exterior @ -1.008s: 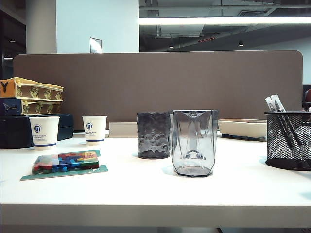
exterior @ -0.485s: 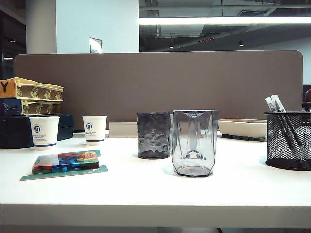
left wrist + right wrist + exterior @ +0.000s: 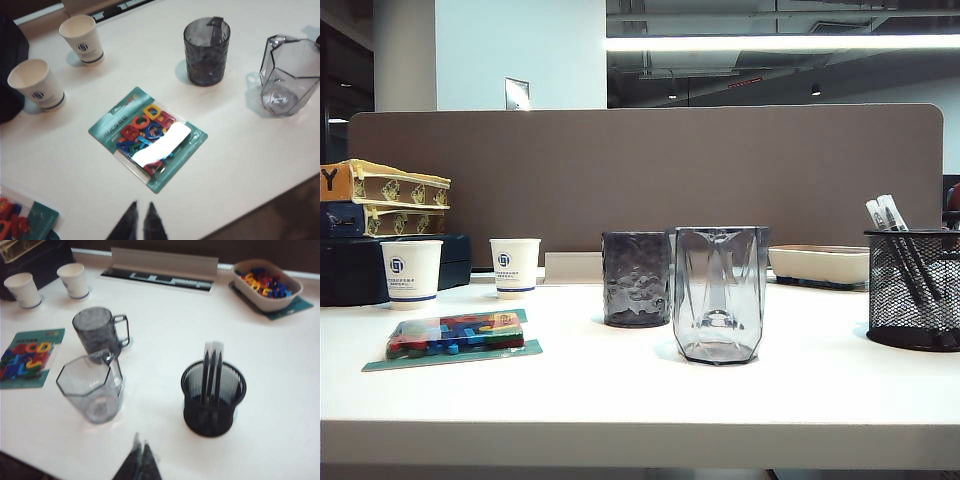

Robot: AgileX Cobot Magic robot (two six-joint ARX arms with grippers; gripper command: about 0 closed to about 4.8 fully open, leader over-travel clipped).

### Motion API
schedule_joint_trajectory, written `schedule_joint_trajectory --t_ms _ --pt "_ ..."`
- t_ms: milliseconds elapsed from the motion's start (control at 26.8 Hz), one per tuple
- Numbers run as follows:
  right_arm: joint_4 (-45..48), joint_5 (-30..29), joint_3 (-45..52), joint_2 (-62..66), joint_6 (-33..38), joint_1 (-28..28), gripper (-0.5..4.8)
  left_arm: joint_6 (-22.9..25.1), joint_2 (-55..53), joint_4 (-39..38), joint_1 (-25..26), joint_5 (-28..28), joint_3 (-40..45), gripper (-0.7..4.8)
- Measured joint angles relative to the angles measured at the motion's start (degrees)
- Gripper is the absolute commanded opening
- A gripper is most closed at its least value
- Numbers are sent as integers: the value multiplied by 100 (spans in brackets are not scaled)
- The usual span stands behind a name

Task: Pick up one pen and put it in the pen container.

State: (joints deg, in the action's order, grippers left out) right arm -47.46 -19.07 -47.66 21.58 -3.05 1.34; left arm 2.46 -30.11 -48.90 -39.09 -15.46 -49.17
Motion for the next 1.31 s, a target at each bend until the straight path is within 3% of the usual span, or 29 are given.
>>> schedule_joint_trajectory --t_ms 411,933,1307 --pt "-704 -2 87 -885 -210 26 -1 -210 1014 77 0 0 629 17" --pt "450 214 1399 -1985 -284 26 -1 -116 1263 1958 0 -17 1453 18" --pt "1373 509 1733 -1985 -236 26 -1 -92 1259 2391 0 -17 1692 18"
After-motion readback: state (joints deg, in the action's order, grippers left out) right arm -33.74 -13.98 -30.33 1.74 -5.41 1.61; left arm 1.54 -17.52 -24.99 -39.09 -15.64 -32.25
